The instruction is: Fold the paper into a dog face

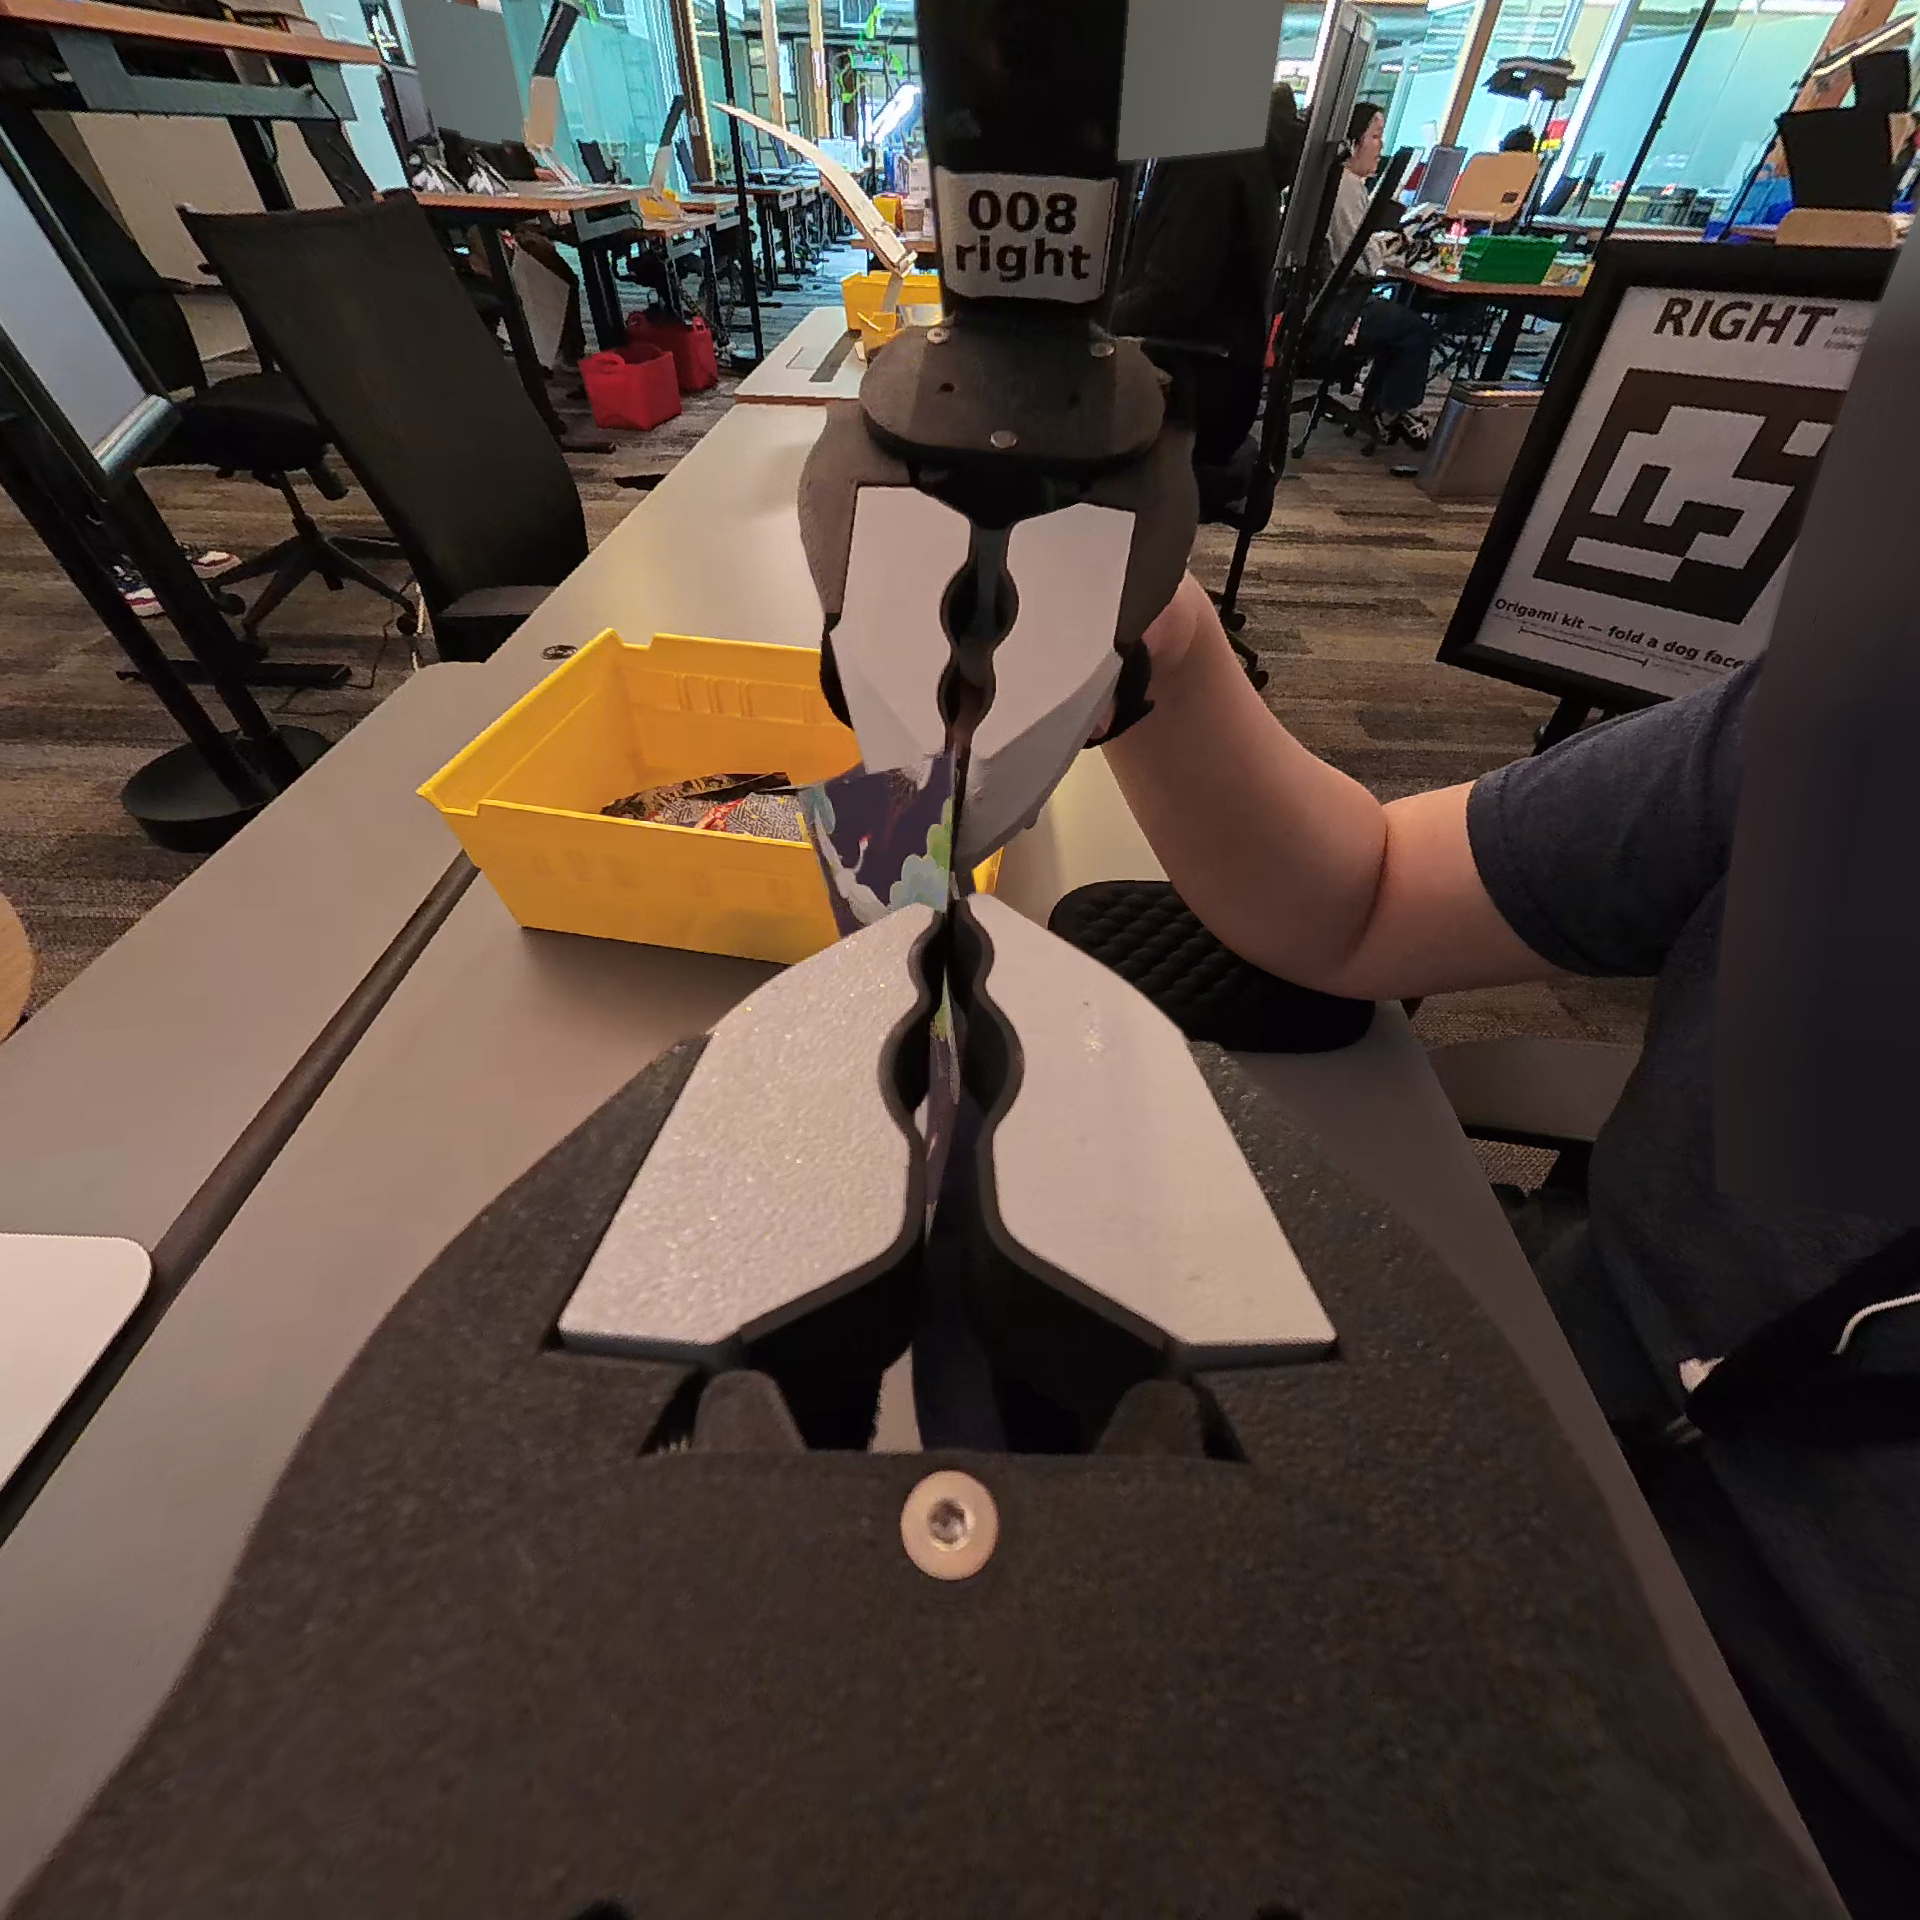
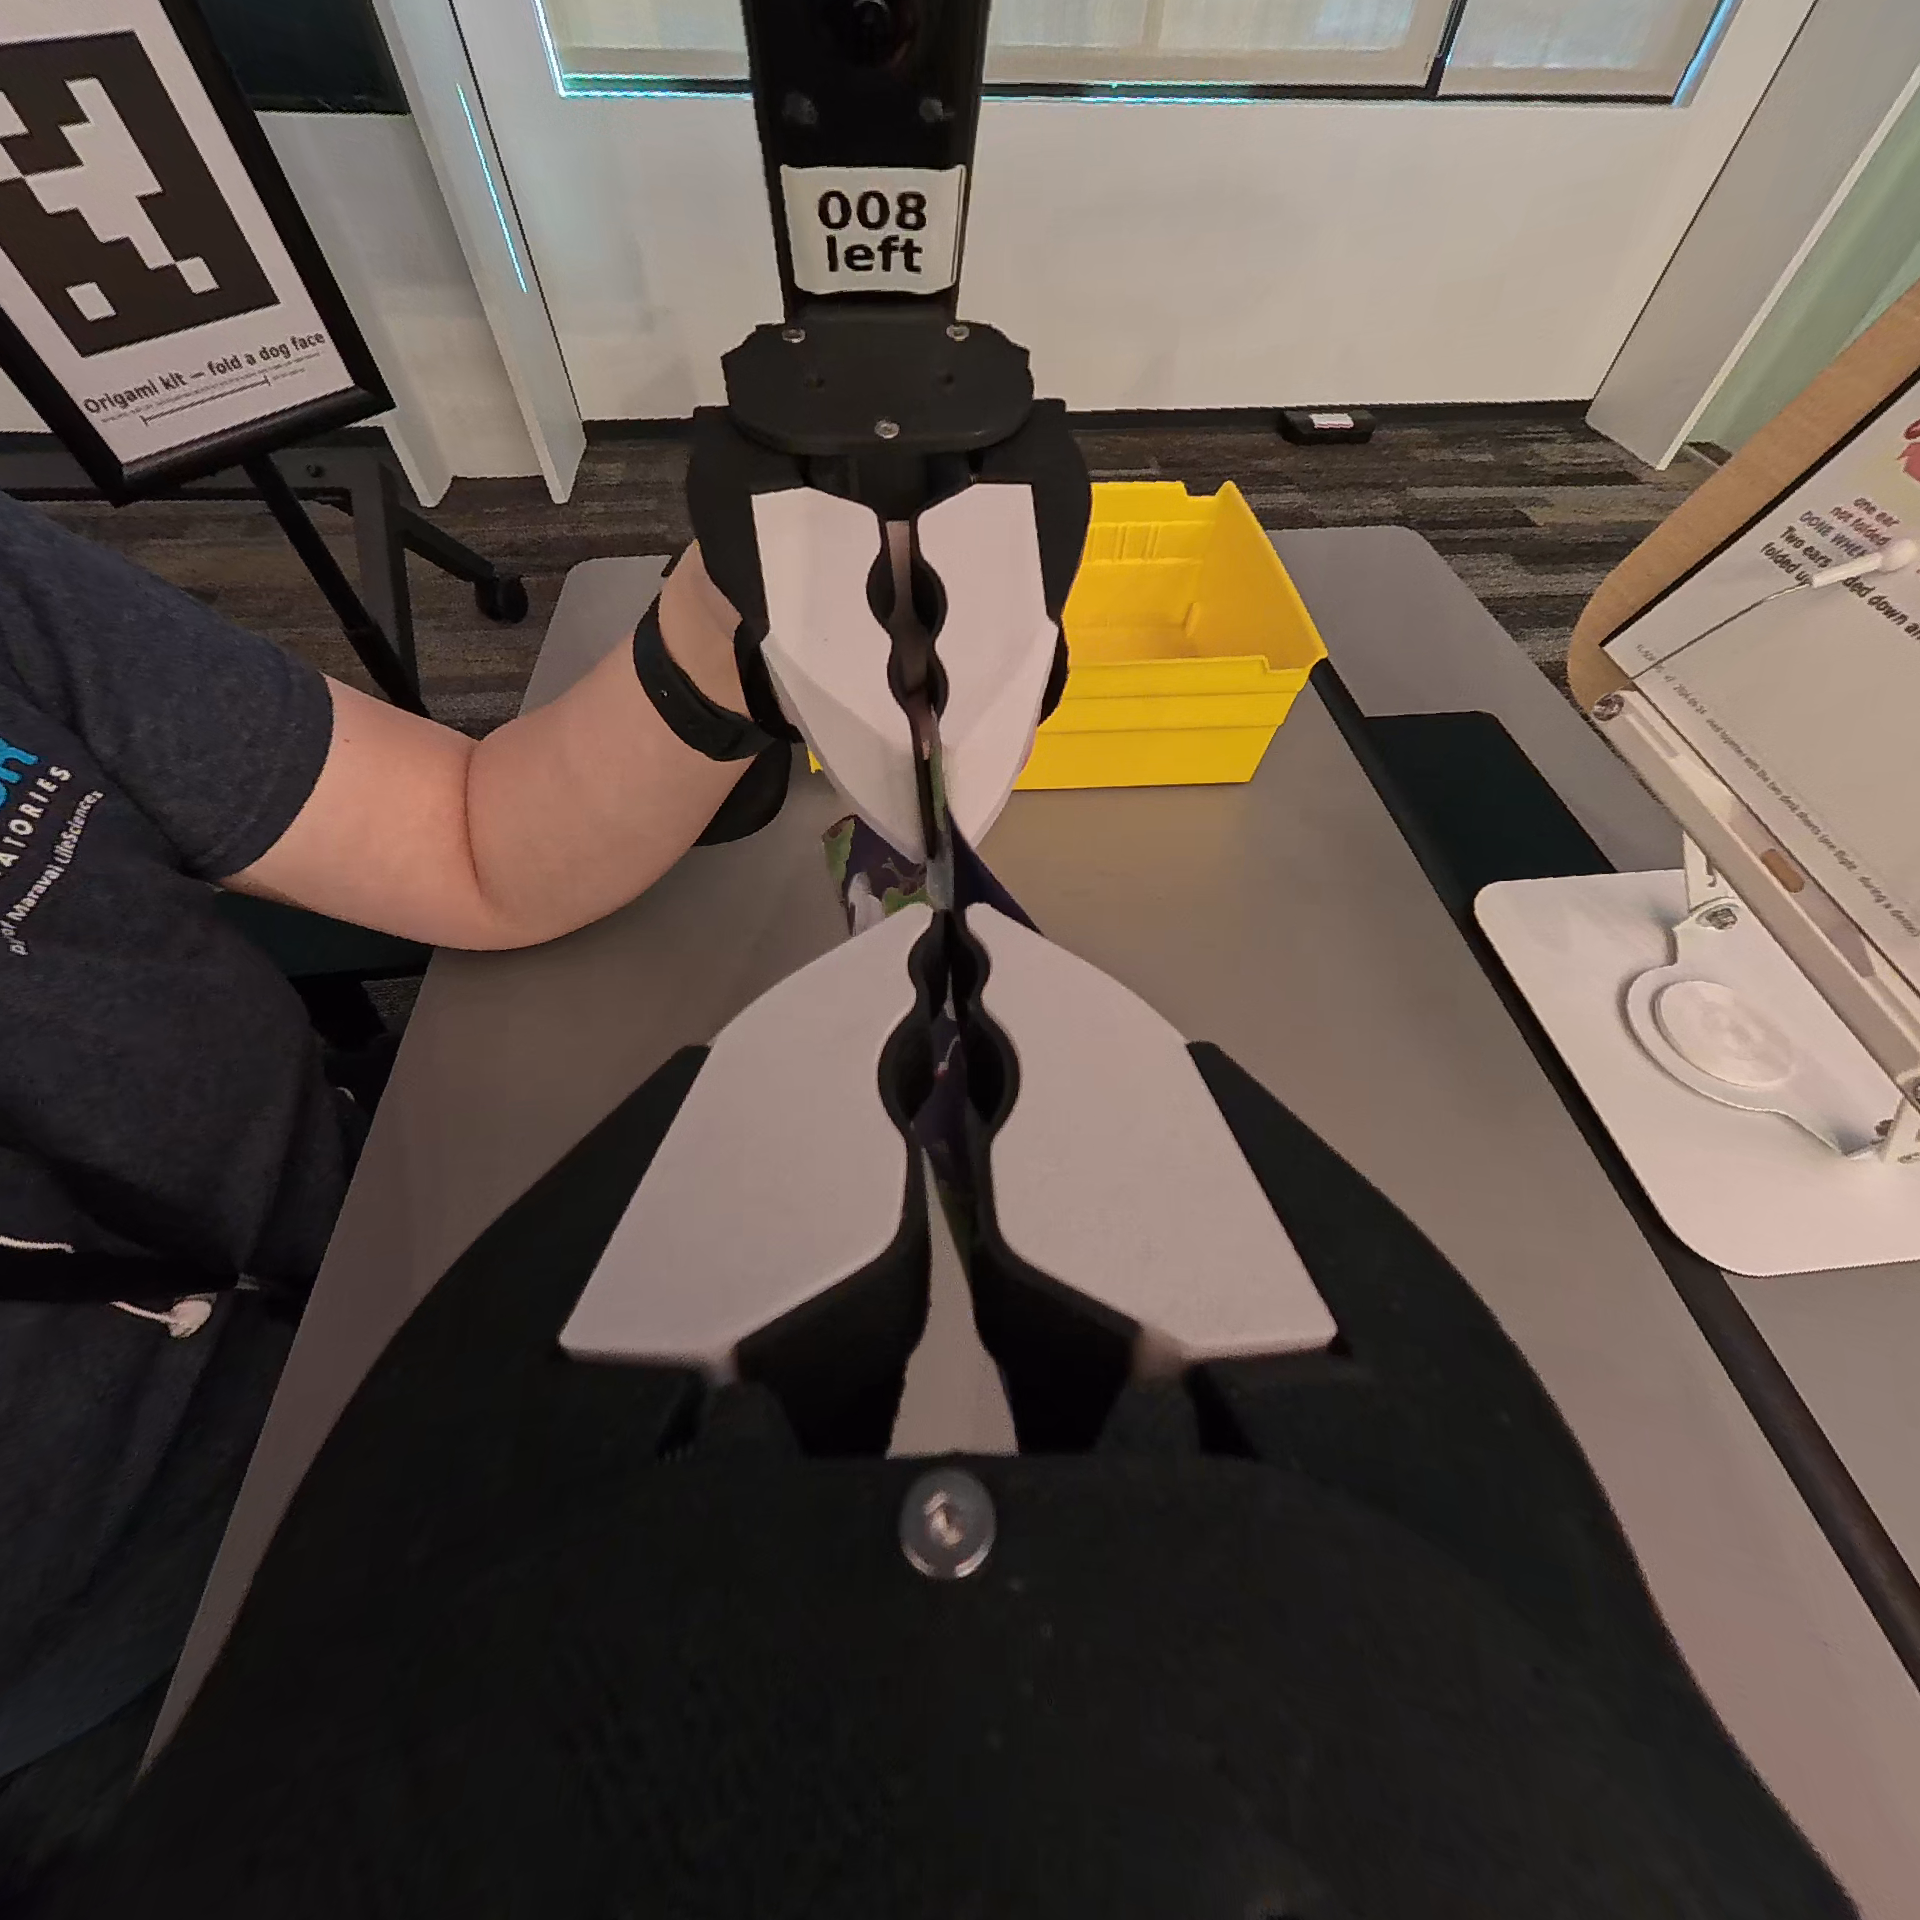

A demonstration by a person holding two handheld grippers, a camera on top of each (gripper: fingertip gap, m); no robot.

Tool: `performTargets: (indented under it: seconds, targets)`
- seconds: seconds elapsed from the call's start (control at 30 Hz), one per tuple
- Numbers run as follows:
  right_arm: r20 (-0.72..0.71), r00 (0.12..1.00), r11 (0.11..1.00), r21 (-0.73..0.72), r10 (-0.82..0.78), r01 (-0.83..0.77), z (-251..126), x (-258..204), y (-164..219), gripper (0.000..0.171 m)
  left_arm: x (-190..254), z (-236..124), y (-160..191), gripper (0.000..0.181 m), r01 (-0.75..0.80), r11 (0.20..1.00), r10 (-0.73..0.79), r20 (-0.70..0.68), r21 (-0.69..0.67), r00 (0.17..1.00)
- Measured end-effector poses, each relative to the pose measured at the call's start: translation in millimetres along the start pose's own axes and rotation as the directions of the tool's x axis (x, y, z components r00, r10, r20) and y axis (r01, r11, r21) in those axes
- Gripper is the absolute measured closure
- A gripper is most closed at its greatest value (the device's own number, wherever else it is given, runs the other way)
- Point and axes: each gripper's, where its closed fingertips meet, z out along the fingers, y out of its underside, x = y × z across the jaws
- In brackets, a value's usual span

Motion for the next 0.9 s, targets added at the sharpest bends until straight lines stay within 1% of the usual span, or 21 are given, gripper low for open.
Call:
performTargets:
  seconds: [0.3, 0.37, 0.43, 0.5, 0.57, 0.63, 0.7, 0.8, 0.9]
  targets:
    - [-0.019, 0.999, 0.999, 0.006, -0.033, 0.033, -1, -1, -3, 0.170, 0, -2, -2, 0.181, 0.003, 1.000, -0.003, -0.003, 0.018, 1.000]
    - [-0.056, 0.994, 0.996, 0.009, -0.092, 0.093, -2, -1, -7, 0.168, 0, -3, -5, 0.181, -0.001, 0.999, 0.001, 0.001, 0.033, 1.000]
    - [-0.112, 0.978, 0.983, 0.023, -0.177, 0.180, -6, -2, -15, 0.158, 0, -5, -8, 0.181, -0.005, 0.999, 0.005, 0.007, 0.048, 1.000]
    - [-0.180, 0.948, 0.962, 0.022, -0.264, 0.272, -13, -5, -24, 0.155, 2, -6, -6, 0.181, -0.013, 0.999, 0.013, 0.004, 0.032, 1.000]
    - [-0.241, 0.912, 0.937, 0.034, -0.331, 0.348, -22, -8, -33, 0.155, 3, -6, -5, 0.181, -0.022, 1.000, 0.022, 0.001, 0.018, 1.000]
    - [-0.280, 0.897, 0.928, 0.055, -0.341, 0.369, -28, -7, -38, 0.160, 8, -4, -2, 0.181, -0.028, 1.000, 0.028, -0.021, -0.005, 0.999]
    - [-0.217, 0.921, 0.939, 0.045, -0.325, 0.342, -25, -10, -31, 0.160, 12, -2, 0, 0.181, -0.042, 0.999, 0.041, -0.032, -0.023, 0.999]
    - [-0.128, 0.931, 0.939, -0.027, -0.343, 0.342, -21, -11, -11, 0.159, 18, 1, 1, 0.181, -0.049, 0.998, 0.047, -0.061, -0.033, 0.997]
    - [-0.112, 0.931, 0.937, 0.003, -0.346, 0.349, -23, -10, -11, 0.160, 22, 3, 5, 0.181, -0.066, 0.996, 0.061, -0.081, -0.059, 0.995]
